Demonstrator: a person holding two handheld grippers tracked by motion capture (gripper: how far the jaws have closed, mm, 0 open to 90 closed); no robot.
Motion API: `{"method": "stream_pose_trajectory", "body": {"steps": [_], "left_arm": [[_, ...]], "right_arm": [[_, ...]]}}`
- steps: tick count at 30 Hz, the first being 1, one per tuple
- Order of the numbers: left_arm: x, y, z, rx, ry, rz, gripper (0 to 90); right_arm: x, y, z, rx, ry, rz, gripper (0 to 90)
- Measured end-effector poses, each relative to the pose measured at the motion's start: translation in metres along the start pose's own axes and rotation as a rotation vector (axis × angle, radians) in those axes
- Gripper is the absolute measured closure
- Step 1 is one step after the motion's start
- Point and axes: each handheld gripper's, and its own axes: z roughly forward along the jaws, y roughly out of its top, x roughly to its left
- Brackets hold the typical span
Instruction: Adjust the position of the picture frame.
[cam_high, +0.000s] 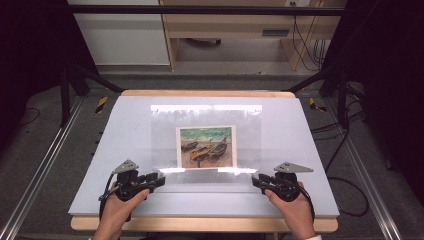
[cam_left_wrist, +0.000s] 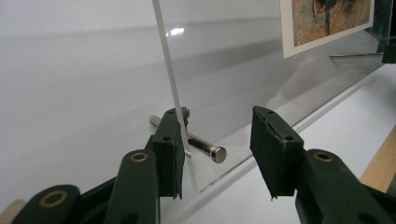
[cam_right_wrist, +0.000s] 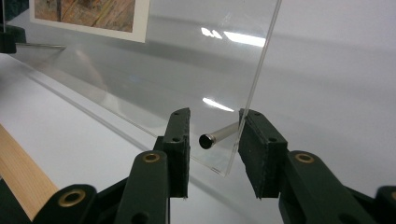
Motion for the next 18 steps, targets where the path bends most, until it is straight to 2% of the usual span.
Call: {"method": "stream_pose_trajectory", "body": {"steps": [13,14,18], "left_arm": [[-0.0011,-0.0020,-0.0004,0.010,0.009,0.016,55.9],[-0.0044,-0.0033,-0.0007,0.024,-0.017,-0.025,55.9],[-0.0048,-0.0042,-0.0008,0.031,-0.015,-0.017,56.4]], "right_arm": [[0.0018,-0.0019,-0.0001,0.013,-0.016,-0.015,65.5],[0.0019,-0.0020,-0.0005,0.015,-0.011,-0.015,65.7],[0.0022,-0.0029,-0.0002,0.019,-0.018,-0.023,66.3]]}}
